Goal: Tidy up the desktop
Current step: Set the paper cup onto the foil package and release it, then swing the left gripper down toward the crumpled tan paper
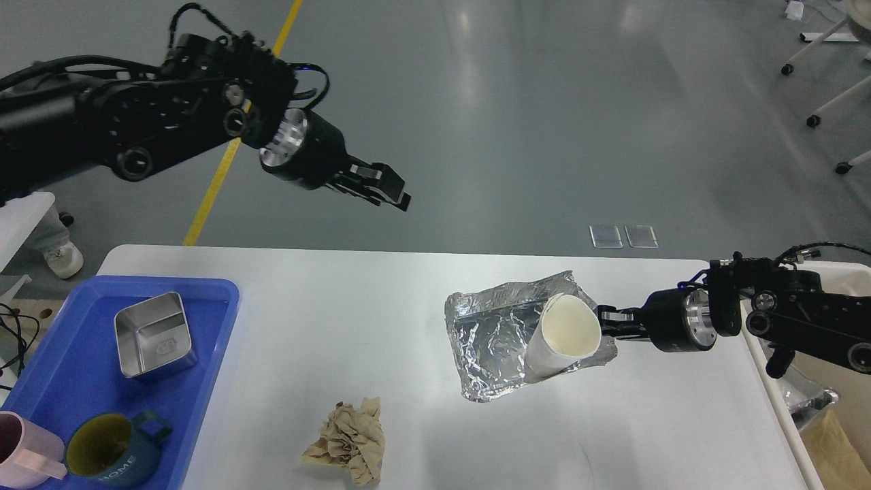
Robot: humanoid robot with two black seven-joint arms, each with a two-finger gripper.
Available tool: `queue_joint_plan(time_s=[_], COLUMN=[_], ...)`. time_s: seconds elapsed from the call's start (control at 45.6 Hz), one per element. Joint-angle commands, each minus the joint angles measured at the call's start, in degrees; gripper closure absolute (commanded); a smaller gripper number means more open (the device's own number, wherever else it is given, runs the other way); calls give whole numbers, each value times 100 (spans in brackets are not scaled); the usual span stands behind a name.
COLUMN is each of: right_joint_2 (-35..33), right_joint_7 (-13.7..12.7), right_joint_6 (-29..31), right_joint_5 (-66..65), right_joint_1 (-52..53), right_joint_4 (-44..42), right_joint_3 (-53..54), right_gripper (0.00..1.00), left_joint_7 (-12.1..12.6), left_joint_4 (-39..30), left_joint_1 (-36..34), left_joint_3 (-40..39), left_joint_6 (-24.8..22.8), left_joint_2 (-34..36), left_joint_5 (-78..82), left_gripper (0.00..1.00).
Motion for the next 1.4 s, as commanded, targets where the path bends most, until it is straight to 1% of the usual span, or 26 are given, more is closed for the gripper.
queue_joint_plan(time_s=[0.0,0.066,0.088,0.132,0.329,0.461,0.592,0.768,0.922,1.031,1.163,1.229,1.317,1.382], right_joint_2=[-4,5,5,14,23,23,32,40,40,49,58,76,76,67], right_joint_7=[0,0,0,0,0,0,0,0,0,0,0,0,0,0], right_joint_6=[-8,-17,-17,-17,-17,-17,-17,-17,-17,-17,-17,-17,-17,-17], right_joint_5=[-1,-1,-1,-1,-1,-1,-1,-1,-1,-1,-1,-1,-1,-1], right_joint_1=[-6,-6,2,-6,-6,-6,-15,-15,-24,-24,-24,-24,-24,-33], right_joint_4=[-4,-4,-4,-4,-4,-4,-4,-4,-4,-13,-13,-13,-13,-13], right_joint_3=[-27,-27,-27,-27,-19,-19,-19,-19,-19,-27,-27,-27,-36,-36], right_gripper=[100,100,100,100,100,100,100,100,100,100,100,100,100,100], left_joint_7=[0,0,0,0,9,27,53,53,44,44,53,79,193,281], left_joint_4=[-441,-722,-949,-1222,-2567,-3244,-3719,-3983,-4273,-4309,-4309,-4309,-4274,-4221], left_joint_1=[189,321,391,427,427,392,313,207,137,146,198,260,496,769], left_joint_3=[-6,-24,-24,-24,-15,-6,-32,-120,-410,-630,-639,-604,-595,-595], left_joint_6=[94,269,383,480,797,797,744,586,288,112,85,94,182,348], left_joint_2=[982,1492,1798,2125,3330,4050,4789,5571,6327,6565,6662,6636,6522,6215], left_joint_5=[276,478,583,698,1357,1437,1446,1437,1437,1428,1437,1437,1437,1446], left_gripper=[51,51,51,51,52,52,52,52,52,52,52,52,52,52])
